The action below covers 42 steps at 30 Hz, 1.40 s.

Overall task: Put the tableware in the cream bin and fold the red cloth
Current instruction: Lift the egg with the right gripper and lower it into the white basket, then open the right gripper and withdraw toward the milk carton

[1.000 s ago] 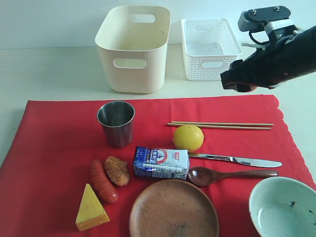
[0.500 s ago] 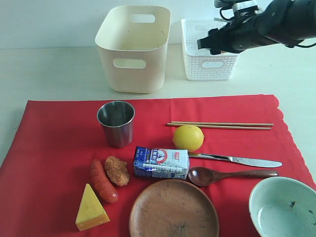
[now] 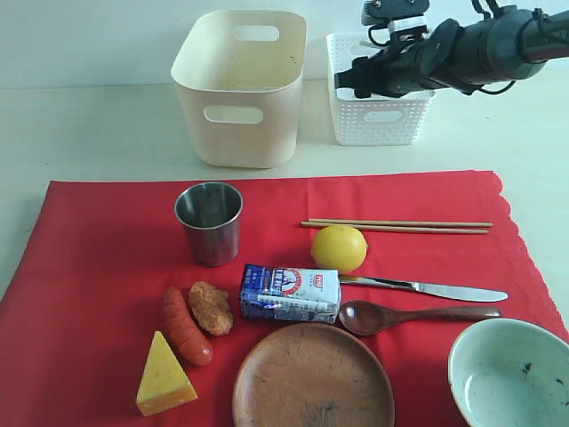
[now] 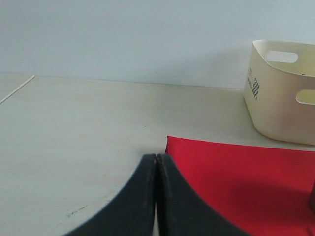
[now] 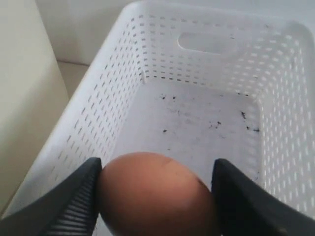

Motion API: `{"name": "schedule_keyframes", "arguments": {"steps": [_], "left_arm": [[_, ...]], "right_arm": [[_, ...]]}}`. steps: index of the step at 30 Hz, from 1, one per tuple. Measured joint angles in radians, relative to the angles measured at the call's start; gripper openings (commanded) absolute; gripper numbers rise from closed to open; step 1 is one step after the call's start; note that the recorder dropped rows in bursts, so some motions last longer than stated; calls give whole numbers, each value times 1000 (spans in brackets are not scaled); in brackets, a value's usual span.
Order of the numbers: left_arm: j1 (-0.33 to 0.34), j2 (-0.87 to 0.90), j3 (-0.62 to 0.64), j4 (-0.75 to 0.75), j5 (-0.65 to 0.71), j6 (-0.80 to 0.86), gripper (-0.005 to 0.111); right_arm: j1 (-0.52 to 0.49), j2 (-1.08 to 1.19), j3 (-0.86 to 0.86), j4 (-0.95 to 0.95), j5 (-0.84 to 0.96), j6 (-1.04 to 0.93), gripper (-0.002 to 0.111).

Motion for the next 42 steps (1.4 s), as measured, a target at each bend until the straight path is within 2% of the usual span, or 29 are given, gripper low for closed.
{"name": "schedule_keyframes", "arguments": {"steps": [4,9,20,24,32,38,42], "left_arm": [[0,0,0,0,0,0,3],[0,0,0,0,2,0,3],[0,0,0,0,4,0,3],[0,0,0,0,4,0,3],[0,0,0,0,4,0,3],[0,0,0,0,4,0,3],[0,0,0,0,4,0,3]], "right_arm": [[0,6,-9,0,-5,8,60],[0,6,-9,0,-8,39,72],[0,-33,-15,8,74,42,72],[0,-65,-15,8,148,42,64],[0,-167,-15,-2,398,46,25],[0,-225,-17,-23,575,66,9],[0,-277,42,-23,605,78,1]]}}
